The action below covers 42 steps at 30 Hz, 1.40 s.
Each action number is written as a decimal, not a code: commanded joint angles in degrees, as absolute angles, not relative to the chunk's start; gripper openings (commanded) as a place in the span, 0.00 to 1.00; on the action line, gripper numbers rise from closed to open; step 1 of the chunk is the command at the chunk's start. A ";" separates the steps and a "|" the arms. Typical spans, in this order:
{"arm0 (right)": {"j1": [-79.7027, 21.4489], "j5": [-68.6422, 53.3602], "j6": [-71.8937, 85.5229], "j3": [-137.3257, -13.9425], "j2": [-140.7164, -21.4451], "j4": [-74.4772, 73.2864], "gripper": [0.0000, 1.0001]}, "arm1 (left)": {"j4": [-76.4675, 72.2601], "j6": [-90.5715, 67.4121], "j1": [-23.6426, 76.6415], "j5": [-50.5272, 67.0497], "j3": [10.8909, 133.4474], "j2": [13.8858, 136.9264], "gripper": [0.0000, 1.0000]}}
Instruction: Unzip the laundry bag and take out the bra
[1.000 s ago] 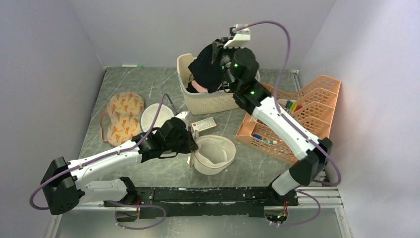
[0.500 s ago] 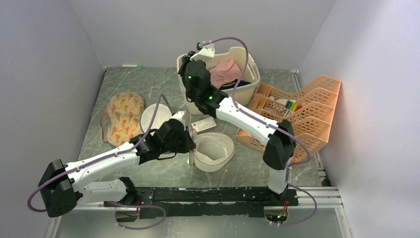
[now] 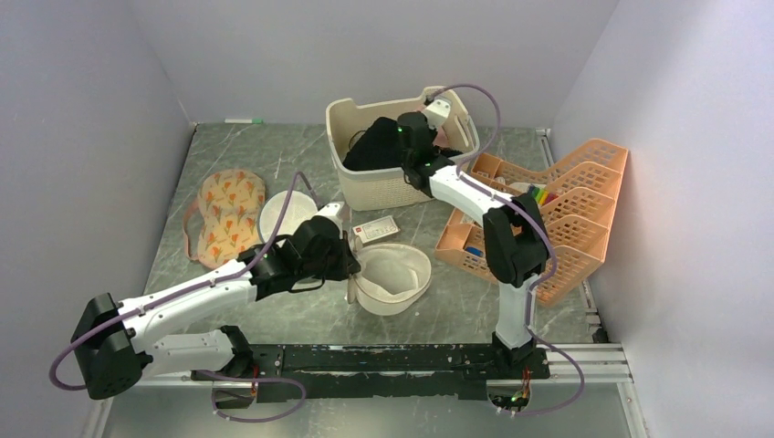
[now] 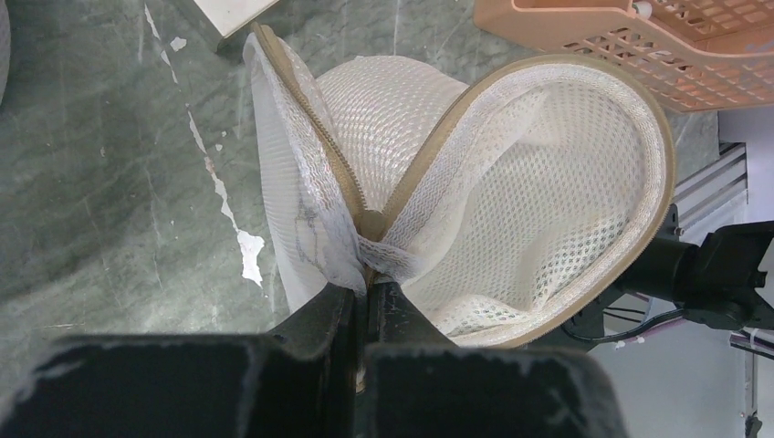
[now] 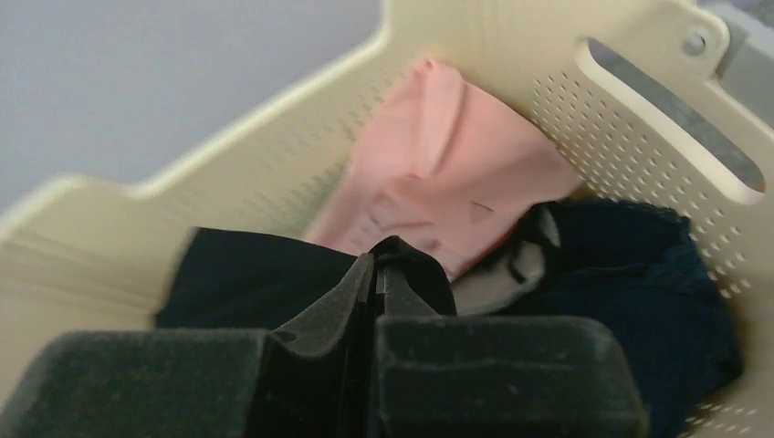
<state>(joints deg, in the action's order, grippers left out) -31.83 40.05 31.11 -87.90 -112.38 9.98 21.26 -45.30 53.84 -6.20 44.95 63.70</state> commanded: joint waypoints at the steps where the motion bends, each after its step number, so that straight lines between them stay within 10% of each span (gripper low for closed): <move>1: -27.07 29.26 23.80 -84.42 -112.16 13.47 0.00 | 19.99 -44.68 54.14 -5.02 46.31 64.76 0.07; 9: -20.76 21.40 4.69 -89.02 -114.80 15.03 0.02 | 17.47 -45.11 54.18 -2.87 46.26 69.00 0.07; 18: -21.16 12.17 6.48 -95.62 -109.73 -1.57 0.65 | 19.17 -43.39 54.14 -5.96 49.34 71.54 0.07; 29: -22.44 -5.38 14.86 -78.72 -87.07 -9.98 0.84 | 19.65 -40.99 54.05 -6.95 51.71 74.72 0.09; 42: -24.75 -17.67 15.57 -53.23 -65.96 -21.50 0.90 | 20.49 -39.22 54.02 -1.65 51.05 72.15 0.83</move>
